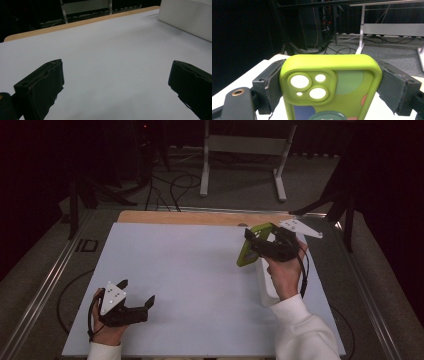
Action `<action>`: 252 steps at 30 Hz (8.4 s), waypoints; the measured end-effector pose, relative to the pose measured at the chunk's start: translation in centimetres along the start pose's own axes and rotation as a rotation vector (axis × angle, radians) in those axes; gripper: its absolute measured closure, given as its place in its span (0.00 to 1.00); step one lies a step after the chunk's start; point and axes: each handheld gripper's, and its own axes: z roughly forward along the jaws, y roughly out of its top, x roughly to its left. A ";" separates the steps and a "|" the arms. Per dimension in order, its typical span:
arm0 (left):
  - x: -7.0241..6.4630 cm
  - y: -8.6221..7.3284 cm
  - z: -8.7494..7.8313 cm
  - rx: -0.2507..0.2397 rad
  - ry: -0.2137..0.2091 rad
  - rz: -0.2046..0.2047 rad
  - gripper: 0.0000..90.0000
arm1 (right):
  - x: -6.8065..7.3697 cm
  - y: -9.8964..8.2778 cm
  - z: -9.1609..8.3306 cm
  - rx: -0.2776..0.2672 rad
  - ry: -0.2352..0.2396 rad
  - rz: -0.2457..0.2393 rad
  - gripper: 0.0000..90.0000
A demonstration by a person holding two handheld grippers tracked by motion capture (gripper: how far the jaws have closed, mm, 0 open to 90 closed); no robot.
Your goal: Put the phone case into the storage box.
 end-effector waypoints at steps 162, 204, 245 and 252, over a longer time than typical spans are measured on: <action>0.3 -0.4 -0.2 -0.004 -0.002 -0.030 0.01 | -10.0 -1.7 9.8 0.141 -0.419 0.030 0.17; 0.4 -0.4 -0.3 -0.010 -0.004 -0.040 0.01 | -10.6 -4.0 11.8 0.197 -0.444 0.054 0.17; 0.6 -0.5 -0.5 -0.015 -0.001 -0.044 0.01 | -10.9 -4.4 12.6 0.211 -0.421 0.059 0.10; 0.7 -0.5 -0.6 -0.020 0.001 -0.051 0.01 | -10.9 -4.3 12.6 0.203 -0.409 0.049 0.08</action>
